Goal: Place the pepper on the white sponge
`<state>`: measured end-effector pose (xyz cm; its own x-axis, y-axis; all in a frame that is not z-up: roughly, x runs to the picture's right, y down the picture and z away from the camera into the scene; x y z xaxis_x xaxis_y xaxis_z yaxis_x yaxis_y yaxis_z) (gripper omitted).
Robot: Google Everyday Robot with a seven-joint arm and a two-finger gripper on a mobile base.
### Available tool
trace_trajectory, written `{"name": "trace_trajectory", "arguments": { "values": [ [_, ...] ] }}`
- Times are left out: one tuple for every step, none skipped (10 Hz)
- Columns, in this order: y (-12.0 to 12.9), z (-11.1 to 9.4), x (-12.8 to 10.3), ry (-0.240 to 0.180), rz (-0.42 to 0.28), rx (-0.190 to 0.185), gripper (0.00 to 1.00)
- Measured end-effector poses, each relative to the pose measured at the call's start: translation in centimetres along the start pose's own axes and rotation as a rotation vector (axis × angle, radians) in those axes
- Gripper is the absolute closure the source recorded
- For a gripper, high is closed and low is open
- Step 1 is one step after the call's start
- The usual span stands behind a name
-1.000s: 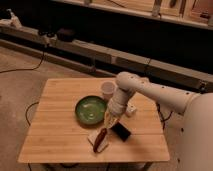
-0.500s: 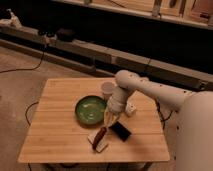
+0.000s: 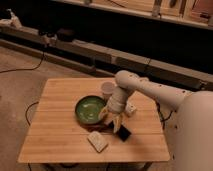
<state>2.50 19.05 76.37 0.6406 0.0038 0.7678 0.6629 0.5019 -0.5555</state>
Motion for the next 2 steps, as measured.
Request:
{"name": "trace_trajectory", "arguments": {
  "values": [
    [-0.10, -0.11, 0.05, 0.001, 0.001, 0.005, 0.20],
    [-0.15, -0.14, 0.11, 0.001, 0.002, 0.009, 0.20]
  ]
}}
